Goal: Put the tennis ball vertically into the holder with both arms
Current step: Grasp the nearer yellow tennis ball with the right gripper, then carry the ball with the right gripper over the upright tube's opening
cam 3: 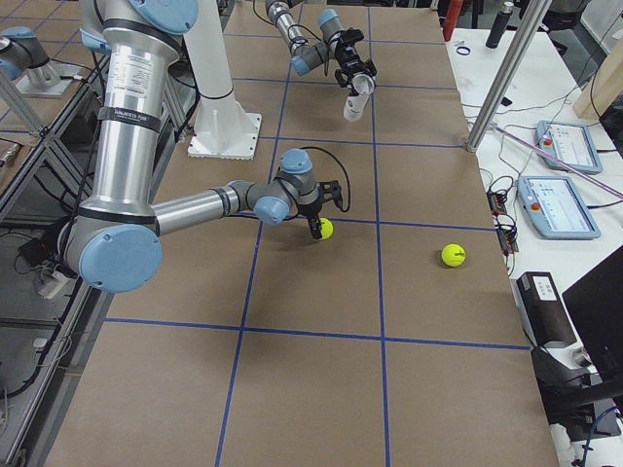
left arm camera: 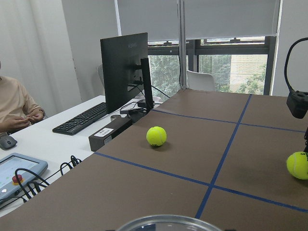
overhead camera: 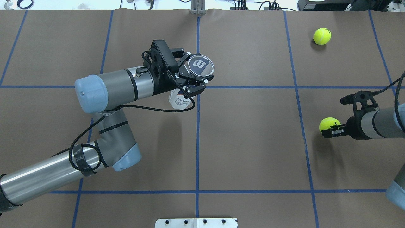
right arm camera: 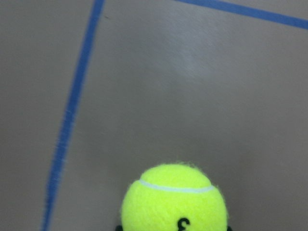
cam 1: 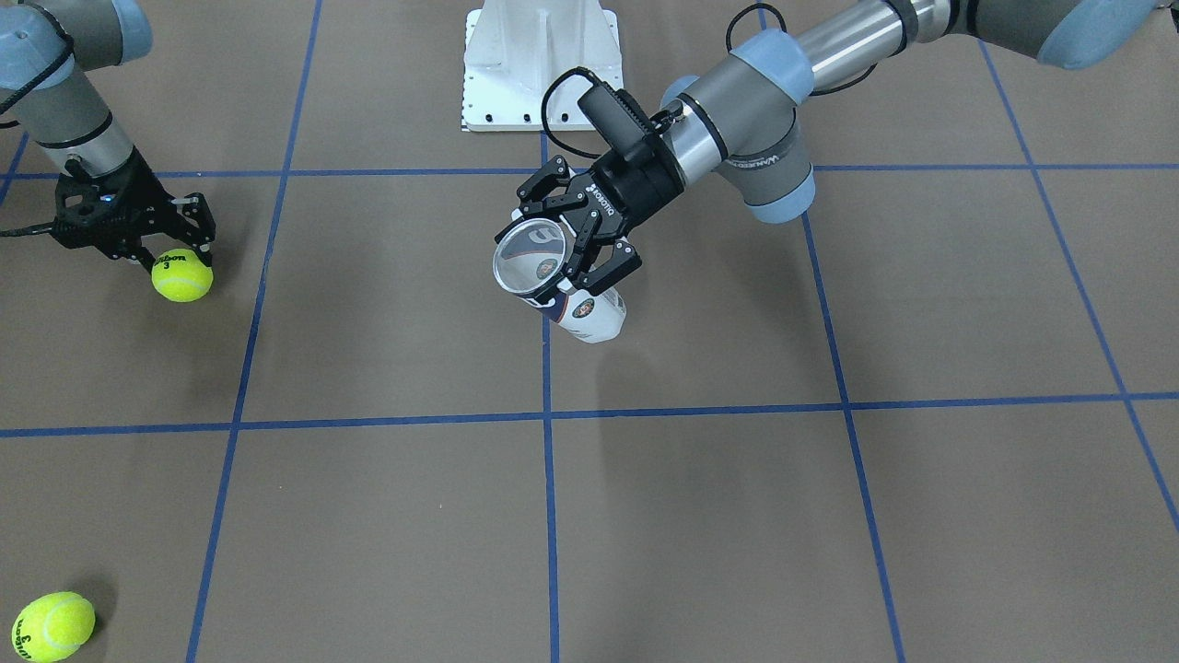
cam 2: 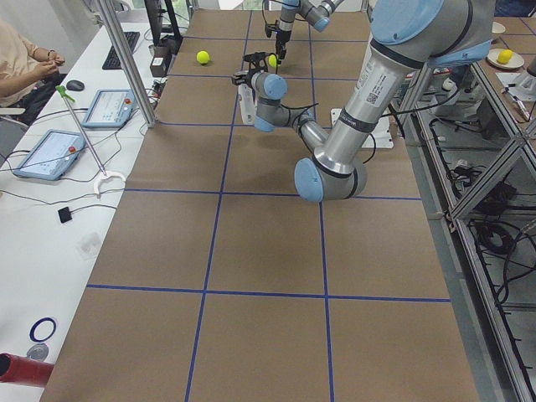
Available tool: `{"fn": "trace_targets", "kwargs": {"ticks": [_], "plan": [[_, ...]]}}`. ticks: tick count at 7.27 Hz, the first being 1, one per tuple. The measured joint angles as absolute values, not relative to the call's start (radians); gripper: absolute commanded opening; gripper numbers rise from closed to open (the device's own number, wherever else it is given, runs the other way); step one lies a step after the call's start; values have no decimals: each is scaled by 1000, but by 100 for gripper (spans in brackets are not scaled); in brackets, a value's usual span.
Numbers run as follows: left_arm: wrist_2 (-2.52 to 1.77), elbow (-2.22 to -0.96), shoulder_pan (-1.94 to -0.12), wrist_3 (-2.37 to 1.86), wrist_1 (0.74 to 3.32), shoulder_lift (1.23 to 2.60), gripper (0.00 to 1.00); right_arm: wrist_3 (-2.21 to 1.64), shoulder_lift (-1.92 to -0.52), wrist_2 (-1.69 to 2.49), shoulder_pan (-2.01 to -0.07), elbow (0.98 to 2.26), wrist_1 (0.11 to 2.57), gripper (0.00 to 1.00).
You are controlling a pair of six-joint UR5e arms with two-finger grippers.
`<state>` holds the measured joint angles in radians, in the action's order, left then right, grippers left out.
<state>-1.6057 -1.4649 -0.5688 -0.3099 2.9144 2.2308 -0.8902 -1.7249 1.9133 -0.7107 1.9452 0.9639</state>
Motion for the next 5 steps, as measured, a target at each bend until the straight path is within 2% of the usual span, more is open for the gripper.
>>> {"fn": "trace_targets", "kwargs": {"ticks": [3,5], "plan": [[-1606,-1461,-565,-310,2914,2229,77,-1027,-1504,2147,-817,1982,980,0],[-1609,-1454,-562,-306,2913,2229,77,-1089,-1284,2228,-851,2024,1203,0]]}}
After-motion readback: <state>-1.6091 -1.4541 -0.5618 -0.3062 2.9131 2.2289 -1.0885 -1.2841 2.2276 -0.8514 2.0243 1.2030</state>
